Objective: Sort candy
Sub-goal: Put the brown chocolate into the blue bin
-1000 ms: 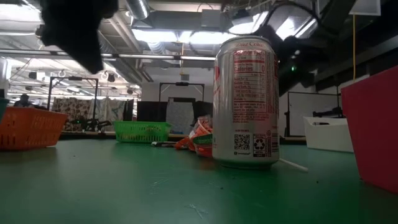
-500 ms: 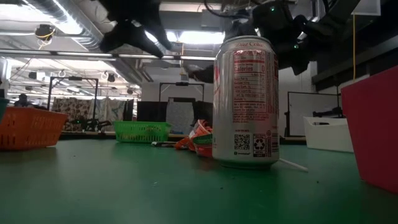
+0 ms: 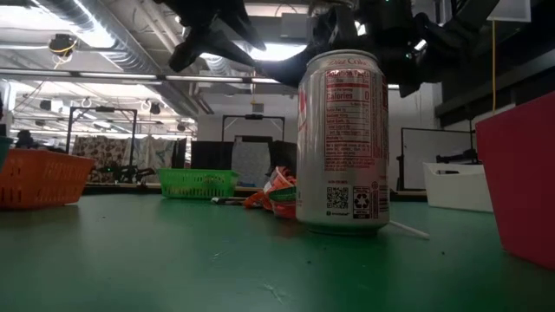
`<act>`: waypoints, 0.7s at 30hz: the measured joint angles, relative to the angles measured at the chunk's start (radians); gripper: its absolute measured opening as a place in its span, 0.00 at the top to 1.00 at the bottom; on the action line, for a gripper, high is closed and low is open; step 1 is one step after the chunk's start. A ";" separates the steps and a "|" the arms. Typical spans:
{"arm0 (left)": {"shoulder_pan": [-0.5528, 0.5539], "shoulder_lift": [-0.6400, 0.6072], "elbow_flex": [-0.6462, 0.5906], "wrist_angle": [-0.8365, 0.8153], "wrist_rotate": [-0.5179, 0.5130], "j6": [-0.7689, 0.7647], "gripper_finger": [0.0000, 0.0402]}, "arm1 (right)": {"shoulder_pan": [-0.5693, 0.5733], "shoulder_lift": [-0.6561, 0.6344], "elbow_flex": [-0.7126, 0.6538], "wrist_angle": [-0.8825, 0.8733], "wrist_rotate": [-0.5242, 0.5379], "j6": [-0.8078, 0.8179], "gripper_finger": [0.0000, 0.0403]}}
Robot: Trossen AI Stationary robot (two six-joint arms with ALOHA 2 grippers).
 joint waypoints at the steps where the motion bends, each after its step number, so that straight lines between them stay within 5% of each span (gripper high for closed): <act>1: 0.004 0.000 0.000 0.002 0.000 0.006 0.74 | 0.000 0.000 0.004 0.001 -0.009 0.000 0.99; 14: 0.015 0.000 0.000 0.003 0.074 0.011 0.74 | 0.000 0.000 0.024 -0.002 -0.034 -0.025 0.99; 21: 0.015 0.000 0.000 -0.013 0.166 0.012 0.74 | 0.000 0.000 0.025 -0.007 -0.132 -0.024 0.99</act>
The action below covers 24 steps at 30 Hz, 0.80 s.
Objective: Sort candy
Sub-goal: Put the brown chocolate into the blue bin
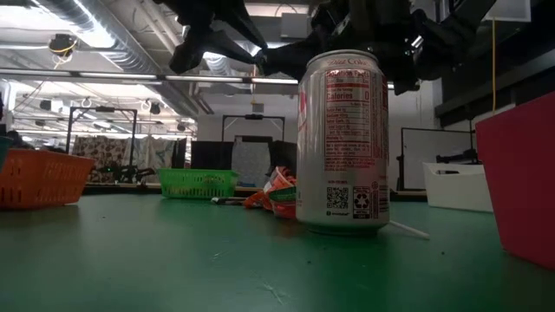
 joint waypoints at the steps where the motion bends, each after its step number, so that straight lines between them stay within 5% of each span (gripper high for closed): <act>1: 0.000 0.000 0.000 -0.001 0.019 0.000 0.74 | 0.000 0.000 0.000 -0.001 -0.010 0.000 0.99; 11: -0.008 -0.060 0.000 -0.056 0.262 0.022 0.74 | 0.039 0.000 0.004 0.008 -0.036 0.001 0.99; 19: -0.058 -0.070 0.000 -0.058 0.253 -0.009 0.74 | 0.094 0.000 0.004 0.011 -0.026 -0.050 0.99; 24: -0.075 -0.069 0.000 -0.049 0.165 -0.035 0.74 | 0.131 0.000 0.003 0.019 0.081 -0.108 0.99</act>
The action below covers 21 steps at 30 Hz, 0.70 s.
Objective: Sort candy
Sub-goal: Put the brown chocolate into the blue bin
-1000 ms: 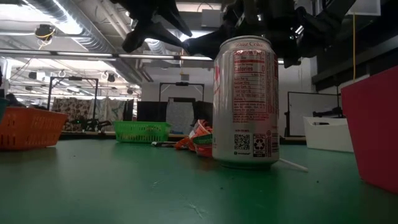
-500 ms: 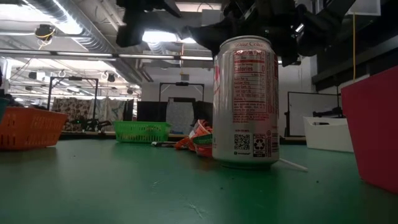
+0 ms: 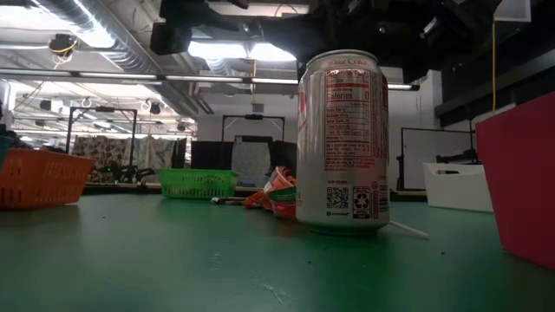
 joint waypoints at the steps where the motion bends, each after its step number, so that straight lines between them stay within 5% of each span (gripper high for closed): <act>1: -0.004 0.000 0.000 0.005 -0.022 0.004 0.74 | 0.005 0.000 0.000 0.002 0.019 -0.003 0.99; 14: -0.013 0.011 0.000 0.009 -0.088 0.043 0.74 | 0.013 0.000 -0.001 0.011 0.038 -0.025 0.99; 21: -0.012 0.054 0.000 0.089 -0.063 0.077 0.61 | 0.013 0.000 -0.002 0.010 0.039 -0.025 0.99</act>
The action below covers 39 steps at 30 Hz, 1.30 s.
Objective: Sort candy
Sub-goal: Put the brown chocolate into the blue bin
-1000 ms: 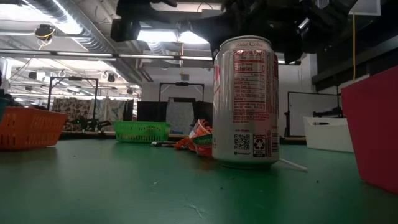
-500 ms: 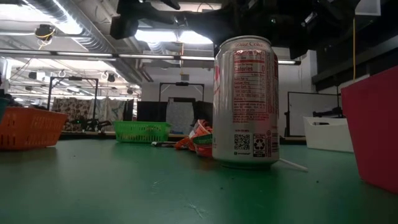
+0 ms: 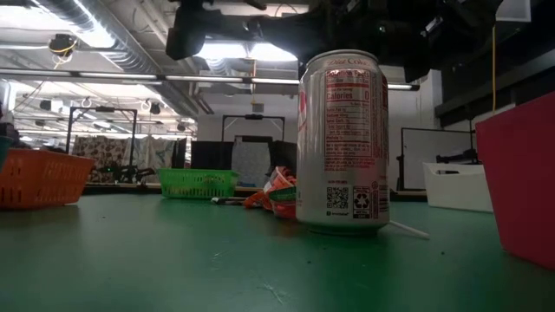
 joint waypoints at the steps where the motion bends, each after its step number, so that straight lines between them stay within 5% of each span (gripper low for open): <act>1: 0.000 0.005 0.000 0.008 0.000 0.008 0.60 | 0.000 0.000 0.000 0.000 0.000 0.000 0.99; 10: 0.010 0.008 0.000 0.024 -0.053 0.010 0.58 | 0.000 0.000 0.000 0.000 0.002 0.000 0.99; 27: 0.010 0.008 0.000 0.024 -0.063 0.012 0.85 | 0.000 0.000 0.000 -0.007 0.001 0.002 0.99; 34: 0.010 0.006 0.000 -0.010 -0.054 0.012 0.86 | 0.000 0.000 0.000 -0.019 0.001 0.004 0.82; 39: 0.011 -0.026 0.000 -0.159 0.103 0.012 0.86 | 0.000 -0.001 0.000 -0.056 0.000 0.004 0.69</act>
